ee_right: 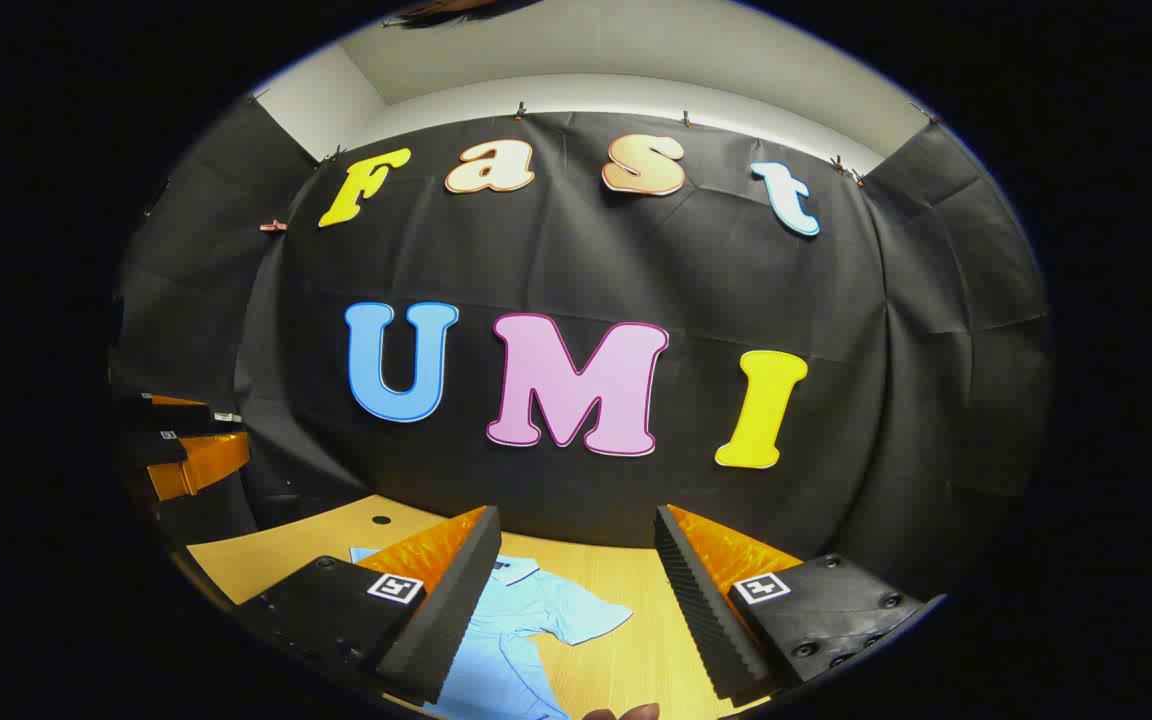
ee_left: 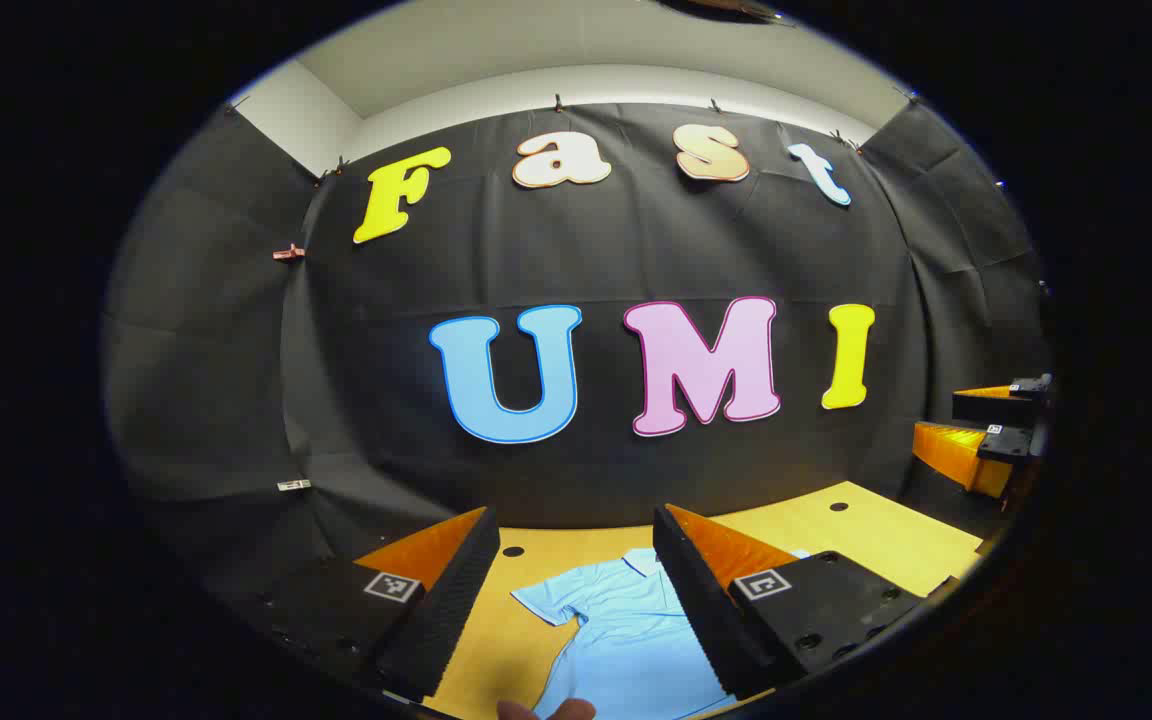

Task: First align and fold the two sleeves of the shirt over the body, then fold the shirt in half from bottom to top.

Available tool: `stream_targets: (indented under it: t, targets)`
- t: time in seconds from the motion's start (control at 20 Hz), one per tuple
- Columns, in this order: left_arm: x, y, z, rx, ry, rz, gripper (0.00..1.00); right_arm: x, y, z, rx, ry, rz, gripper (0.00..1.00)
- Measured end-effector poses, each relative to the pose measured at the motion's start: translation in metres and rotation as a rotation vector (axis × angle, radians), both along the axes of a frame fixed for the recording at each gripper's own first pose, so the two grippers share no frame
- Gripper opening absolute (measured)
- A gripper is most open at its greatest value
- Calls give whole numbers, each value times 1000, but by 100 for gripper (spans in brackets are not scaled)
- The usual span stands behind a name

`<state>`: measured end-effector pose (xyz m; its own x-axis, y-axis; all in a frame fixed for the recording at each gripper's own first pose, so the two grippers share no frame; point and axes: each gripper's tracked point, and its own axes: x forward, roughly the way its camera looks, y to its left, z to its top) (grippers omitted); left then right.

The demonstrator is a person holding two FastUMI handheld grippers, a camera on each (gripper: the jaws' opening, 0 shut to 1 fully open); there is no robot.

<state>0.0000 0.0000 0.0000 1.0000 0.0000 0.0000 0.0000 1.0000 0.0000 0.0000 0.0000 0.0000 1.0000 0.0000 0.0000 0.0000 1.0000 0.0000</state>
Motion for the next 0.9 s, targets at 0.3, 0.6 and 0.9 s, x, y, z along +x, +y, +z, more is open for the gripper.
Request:
stream_targets:
  t: [0.3, 0.6, 0.9]
  targets:
    - [-4, 0, -2, 5, 3, -5, 98, -5, 2, -3, 3, 9, -3, 96]
    - [-5, -2, -5, 6, 9, -12, 98, -7, 2, -2, -2, 8, -6, 96]
    - [-6, -3, -8, 9, 16, -11, 98, -5, 1, -7, 4, 21, -4, 96]
